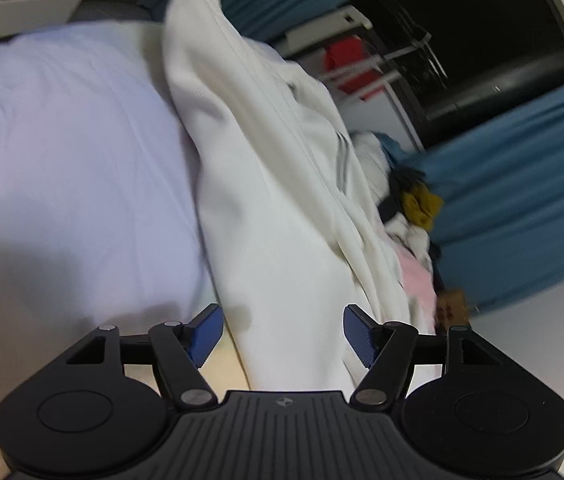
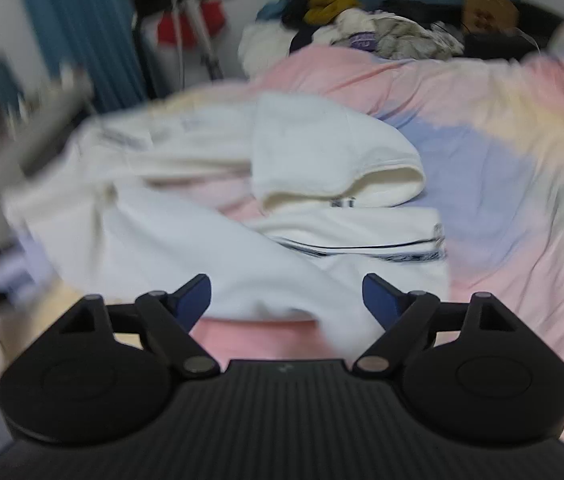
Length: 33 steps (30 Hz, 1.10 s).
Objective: Fold clothes
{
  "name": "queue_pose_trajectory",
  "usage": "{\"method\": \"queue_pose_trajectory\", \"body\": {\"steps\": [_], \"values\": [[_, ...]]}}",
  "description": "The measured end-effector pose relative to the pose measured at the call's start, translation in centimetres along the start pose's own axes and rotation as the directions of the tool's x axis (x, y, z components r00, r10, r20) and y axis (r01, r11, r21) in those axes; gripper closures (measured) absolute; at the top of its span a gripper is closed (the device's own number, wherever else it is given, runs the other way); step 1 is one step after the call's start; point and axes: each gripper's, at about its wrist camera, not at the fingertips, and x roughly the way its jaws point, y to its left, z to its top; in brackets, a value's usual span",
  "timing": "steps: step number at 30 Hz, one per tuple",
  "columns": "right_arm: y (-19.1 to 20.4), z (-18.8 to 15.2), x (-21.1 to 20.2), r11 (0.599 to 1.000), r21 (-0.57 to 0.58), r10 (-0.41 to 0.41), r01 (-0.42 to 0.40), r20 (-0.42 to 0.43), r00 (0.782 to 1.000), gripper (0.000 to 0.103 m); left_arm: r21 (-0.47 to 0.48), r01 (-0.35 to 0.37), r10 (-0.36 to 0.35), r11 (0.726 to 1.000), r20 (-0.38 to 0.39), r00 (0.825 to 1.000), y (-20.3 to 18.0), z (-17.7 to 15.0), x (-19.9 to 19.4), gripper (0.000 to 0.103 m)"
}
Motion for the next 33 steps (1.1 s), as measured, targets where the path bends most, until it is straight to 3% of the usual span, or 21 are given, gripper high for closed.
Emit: {"method": "queue_pose_trajectory", "body": {"steps": [3,6,11,16,18,21,26,28,33], "values": [[-0.1,0.2,0.8,0.987,0.148,0.045,-0.059,0.096,0.994,0.018,-0.057,-0.059,0.061,0.997,0.04,0.997,1.0,2.6,0.7,0.035],[0.7,-0.1,4.8,0.955,0.277,0.073,-0.102,0.112,0.991,0.019,-0.144,-0.118,0.132,0.982,0.094,0.987,2.7,5.4,1.2,0.036],[1.3,-3.7,12.8,0.834,0.526,0.162,-0.166,0.055,0.985,0.018,-0.293,-0.117,0.181,0.949,0.202,0.962,6.2,11.5,2.0,0.036],[2.7,-6.6,17.0,0.863,0.481,0.219,-0.153,-0.083,0.972,0.017,-0.3,-0.12,0.204,0.946,0.267,0.942,7.6,17.7,4.7,0.035],[2.8,-6.5,17.6,0.861,0.485,0.223,-0.15,-0.096,0.97,0.016,-0.279,-0.117,0.191,0.953,0.257,0.947,7.3,19.5,6.6,0.035],[3.1,-6.2,18.1,0.862,0.482,0.23,-0.155,-0.099,0.968,0.016,-0.26,-0.051,0.12,0.964,0.257,0.959,6.2,21.5,8.6,0.037],[4.0,-5.5,18.0,0.886,0.432,0.235,-0.169,-0.104,0.966,0.016,-0.206,0.02,0.036,0.978,0.267,0.963,4.6,23.0,9.5,0.036],[4.1,-5.3,17.6,0.892,0.415,0.241,-0.18,-0.099,0.965,0.016,-0.192,0.06,-0.006,0.98,0.274,0.962,4.2,23.3,9.6,0.028],[3.5,-5.3,17.4,0.887,0.422,0.25,-0.187,-0.098,0.963,0.017,-0.23,0.089,-0.024,0.969,0.27,0.962,4.6,23.2,10.3,0.023]]}}
